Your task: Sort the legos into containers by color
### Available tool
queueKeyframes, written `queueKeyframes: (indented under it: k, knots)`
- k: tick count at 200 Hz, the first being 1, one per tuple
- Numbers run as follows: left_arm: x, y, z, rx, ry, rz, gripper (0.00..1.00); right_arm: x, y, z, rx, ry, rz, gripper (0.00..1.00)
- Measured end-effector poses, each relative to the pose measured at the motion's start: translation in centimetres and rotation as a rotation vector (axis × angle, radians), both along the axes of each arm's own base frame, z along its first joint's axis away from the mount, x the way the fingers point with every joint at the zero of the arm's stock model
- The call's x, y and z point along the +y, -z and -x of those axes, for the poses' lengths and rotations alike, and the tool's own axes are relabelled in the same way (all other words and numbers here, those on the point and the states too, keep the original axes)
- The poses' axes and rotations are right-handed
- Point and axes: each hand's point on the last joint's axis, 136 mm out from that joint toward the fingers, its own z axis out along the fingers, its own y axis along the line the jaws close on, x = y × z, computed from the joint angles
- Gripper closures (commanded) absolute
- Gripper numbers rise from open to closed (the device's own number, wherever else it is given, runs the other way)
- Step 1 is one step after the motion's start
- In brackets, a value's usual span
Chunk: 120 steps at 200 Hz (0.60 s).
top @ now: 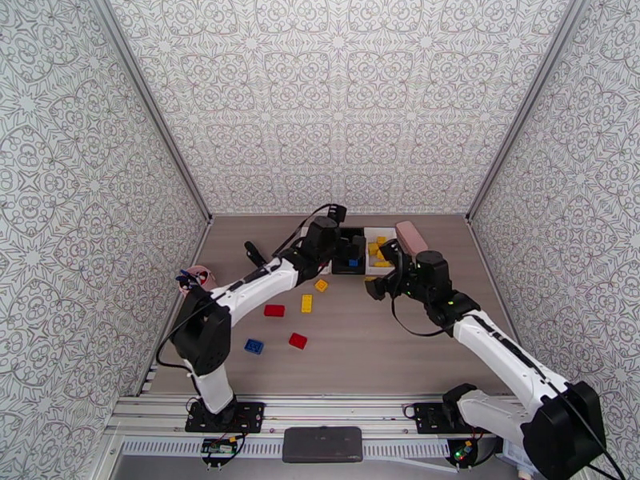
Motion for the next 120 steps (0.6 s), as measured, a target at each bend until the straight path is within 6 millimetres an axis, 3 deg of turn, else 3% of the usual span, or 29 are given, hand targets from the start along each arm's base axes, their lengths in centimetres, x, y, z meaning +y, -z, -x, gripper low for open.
queueKeyframes:
  k: [26,57,96,120]
  knots:
    - [3.5,2.4,2.5,0.097,-0.096,-0.046,0.00,2.0,-0.5,0.5,-0.012,-0.074,0.005,0.02]
    - [6.9,7.1,5.7,0.259,-0.179,-0.131,0.00,3.8,-0.8,1.0,-0.021,-0.140,0.008,0.02]
    - [10.1,12.5,8.8,0.442,-0.255,-0.210,0.03,5.8,0.0,1.4,-0.006,-0.209,0.032,0.02]
    - [10.9,14.5,9.2,0.510,-0.285,-0.230,0.08,6.6,0.6,1.7,0.009,-0.239,0.050,0.02]
